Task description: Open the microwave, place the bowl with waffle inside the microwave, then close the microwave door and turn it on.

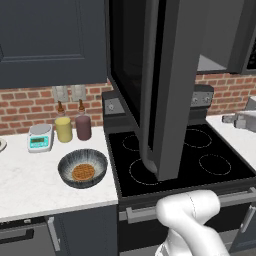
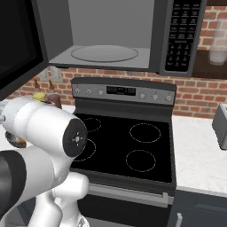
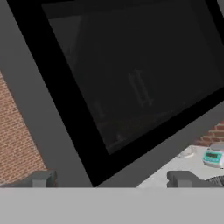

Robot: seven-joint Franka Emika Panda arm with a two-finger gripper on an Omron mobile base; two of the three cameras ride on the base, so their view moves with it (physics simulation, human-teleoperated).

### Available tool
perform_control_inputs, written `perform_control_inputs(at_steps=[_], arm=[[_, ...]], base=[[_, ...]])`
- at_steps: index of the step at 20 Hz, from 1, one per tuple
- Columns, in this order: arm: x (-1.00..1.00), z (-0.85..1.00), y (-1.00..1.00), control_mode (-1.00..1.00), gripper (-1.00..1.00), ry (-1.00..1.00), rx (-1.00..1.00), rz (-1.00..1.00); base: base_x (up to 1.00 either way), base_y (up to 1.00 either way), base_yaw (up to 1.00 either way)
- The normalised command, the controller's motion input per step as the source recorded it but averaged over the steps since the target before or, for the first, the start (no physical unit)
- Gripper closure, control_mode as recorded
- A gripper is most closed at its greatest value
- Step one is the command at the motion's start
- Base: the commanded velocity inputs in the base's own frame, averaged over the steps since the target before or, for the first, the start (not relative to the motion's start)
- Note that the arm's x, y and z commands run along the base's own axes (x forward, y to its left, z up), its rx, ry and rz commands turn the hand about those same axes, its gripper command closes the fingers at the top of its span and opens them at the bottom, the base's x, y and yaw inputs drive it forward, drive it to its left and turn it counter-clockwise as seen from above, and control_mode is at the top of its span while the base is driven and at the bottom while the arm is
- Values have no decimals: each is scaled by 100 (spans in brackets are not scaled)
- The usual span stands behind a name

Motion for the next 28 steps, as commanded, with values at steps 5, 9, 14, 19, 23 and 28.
perform_control_inputs(at_steps=[5, 9, 14, 19, 23, 28], arm=[[90, -9, -20, -100, -100, 47, -2, -29], [96, -52, -1, -100, -100, 30, -13, -15], [63, -80, 0, -100, -100, 26, -24, -9], [44, -90, 0, -100, -100, 28, -21, -1], [17, -89, 23, -100, -100, 17, -8, 5], [7, -71, 39, -100, -100, 19, 0, 7]], base=[[0, 0, 0], [0, 0, 0], [0, 0, 0], [0, 0, 0], [0, 0, 0], [0, 0, 0]])
